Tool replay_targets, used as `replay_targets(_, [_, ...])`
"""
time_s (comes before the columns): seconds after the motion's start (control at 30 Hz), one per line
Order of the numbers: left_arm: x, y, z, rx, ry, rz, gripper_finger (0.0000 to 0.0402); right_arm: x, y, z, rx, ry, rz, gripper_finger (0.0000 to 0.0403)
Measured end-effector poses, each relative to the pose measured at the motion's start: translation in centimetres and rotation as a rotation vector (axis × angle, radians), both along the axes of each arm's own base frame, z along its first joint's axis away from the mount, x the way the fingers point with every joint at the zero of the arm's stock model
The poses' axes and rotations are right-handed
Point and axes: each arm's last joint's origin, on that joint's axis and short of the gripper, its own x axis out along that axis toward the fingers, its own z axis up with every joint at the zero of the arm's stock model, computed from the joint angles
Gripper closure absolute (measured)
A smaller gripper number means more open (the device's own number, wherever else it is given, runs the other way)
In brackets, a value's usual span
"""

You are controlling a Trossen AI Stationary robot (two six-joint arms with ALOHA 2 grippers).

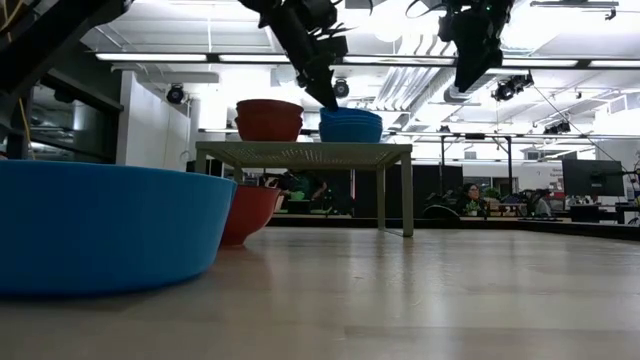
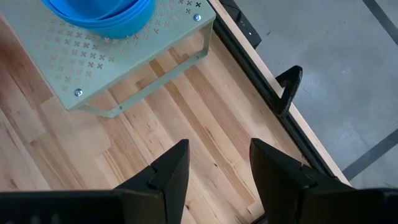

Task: Pick & Place Mini bowls
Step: Stack the blue bowl on top of the stacked blue bowls on the shelf

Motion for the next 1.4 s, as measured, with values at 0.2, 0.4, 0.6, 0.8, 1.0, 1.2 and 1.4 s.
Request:
replay_targets(0.2, [0.0, 0.0, 0.0, -0.003, -0.003, 0.005, 0.0391, 0.0, 0.0, 0.0, 0.000, 0.000, 0.000, 0.0247])
replay_targets(0.4, [0.0, 0.1, 0.0, 0.003, -0.006, 0.037, 0.0398, 0.0, 0.0, 0.0, 0.000, 0.000, -0.001, 0.0247])
replay_targets(0.6, [0.0, 0.1, 0.4, -0.014, -0.032, 0.047, 0.0400, 0.0, 0.0, 0.0, 0.000, 0.000, -0.001, 0.0247])
replay_targets(0.8, [0.1, 0.0, 1.2, -0.028, -0.087, 0.059, 0.0400, 0.0, 0.0, 0.0, -0.001, 0.000, -0.001, 0.0247])
replay_targets(1.0, [-0.1, 0.2, 1.7, -0.096, -0.135, 0.084, 0.0401, 0.0, 0.0, 0.0, 0.000, 0.001, -0.001, 0.0247])
replay_targets(1.2, [-0.8, 0.1, 1.1, -0.175, -0.083, 0.142, 0.0401, 0.0, 0.0, 0.0, 0.000, 0.000, -0.001, 0.0247])
replay_targets(1.4, [-0.8, 0.0, 1.1, -0.194, -0.079, 0.175, 0.0401, 0.1, -0.1, 0.0, -0.008, -0.006, -0.001, 0.0247])
